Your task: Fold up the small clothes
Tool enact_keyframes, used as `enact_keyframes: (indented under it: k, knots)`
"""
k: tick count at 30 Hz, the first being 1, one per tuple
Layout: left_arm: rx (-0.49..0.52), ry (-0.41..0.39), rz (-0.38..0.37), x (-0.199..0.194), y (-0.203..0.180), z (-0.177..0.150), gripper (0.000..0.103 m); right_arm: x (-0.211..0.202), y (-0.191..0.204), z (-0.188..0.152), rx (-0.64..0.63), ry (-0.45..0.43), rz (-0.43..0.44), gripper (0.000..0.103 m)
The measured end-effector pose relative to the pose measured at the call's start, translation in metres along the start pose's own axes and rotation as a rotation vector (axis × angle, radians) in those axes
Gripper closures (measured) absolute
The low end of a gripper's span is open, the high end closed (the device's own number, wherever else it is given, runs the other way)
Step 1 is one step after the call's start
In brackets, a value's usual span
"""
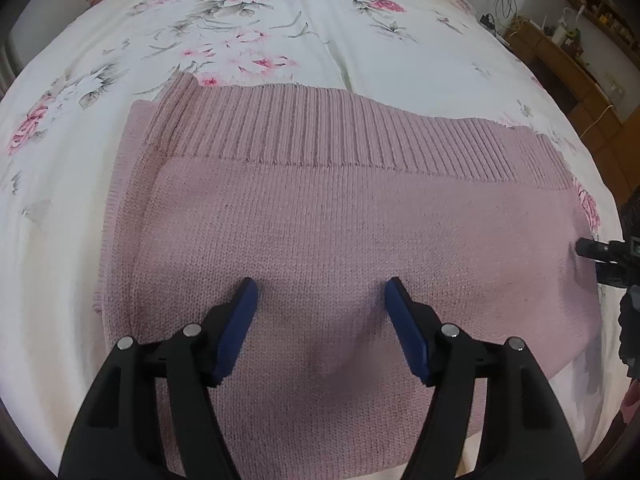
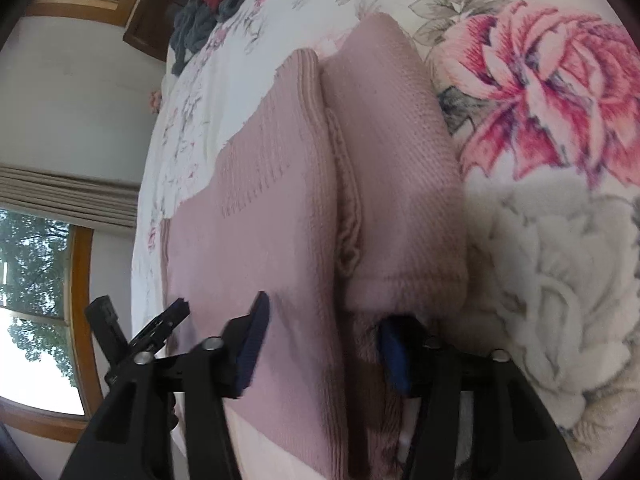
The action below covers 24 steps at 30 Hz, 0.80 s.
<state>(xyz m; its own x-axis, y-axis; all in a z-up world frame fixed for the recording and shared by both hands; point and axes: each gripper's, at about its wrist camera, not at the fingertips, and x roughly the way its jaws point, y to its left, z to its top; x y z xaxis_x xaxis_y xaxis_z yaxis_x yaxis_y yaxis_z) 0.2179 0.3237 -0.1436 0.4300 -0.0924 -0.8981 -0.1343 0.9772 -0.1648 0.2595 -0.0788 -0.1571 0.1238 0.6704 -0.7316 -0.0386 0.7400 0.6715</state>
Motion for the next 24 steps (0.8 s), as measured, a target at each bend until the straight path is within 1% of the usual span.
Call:
enact_keyframes:
  k: [1, 2, 3, 4, 6, 10, 14, 16, 20, 24]
  knots:
    - [-0.001, 0.000, -0.002, 0.000, 0.001, 0.000, 0.036, 0.002, 0.000, 0.001, 0.001, 0.001, -0.006, 0.063]
    - [-0.003, 0.000, -0.007, 0.001, 0.002, -0.001, 0.036, 0.003, -0.001, 0.001, 0.003, 0.002, -0.011, 0.067]
    - [-0.004, 0.000, -0.010, 0.002, 0.003, 0.000, 0.036, 0.003, -0.002, 0.001, 0.006, 0.003, -0.011, 0.074]
    - [-0.005, 0.000, -0.013, 0.003, 0.003, 0.000, 0.036, 0.004, -0.001, 0.001, 0.012, 0.003, -0.007, 0.079]
    - [-0.004, 0.001, -0.016, 0.003, 0.003, -0.001, 0.036, 0.002, 0.001, 0.000, 0.014, -0.002, -0.009, 0.081]
    - [-0.010, 0.008, -0.026, -0.002, 0.003, 0.002, 0.036, -0.005, 0.014, -0.002, -0.014, -0.020, -0.058, 0.084]
    - [-0.014, -0.009, -0.032, -0.019, 0.011, -0.001, 0.036, -0.011, 0.042, -0.003, -0.077, -0.042, -0.111, 0.084]
    - [-0.021, -0.019, -0.038, -0.027, 0.016, -0.002, 0.036, -0.013, 0.062, -0.003, -0.118, -0.048, -0.147, 0.085]
    - [-0.037, -0.044, -0.048, -0.043, 0.027, -0.002, 0.036, -0.012, 0.098, -0.005, -0.192, -0.051, -0.181, 0.085]
    - [-0.054, -0.063, -0.058, -0.058, 0.039, -0.002, 0.036, -0.001, 0.145, -0.007, -0.291, -0.046, -0.224, 0.085]
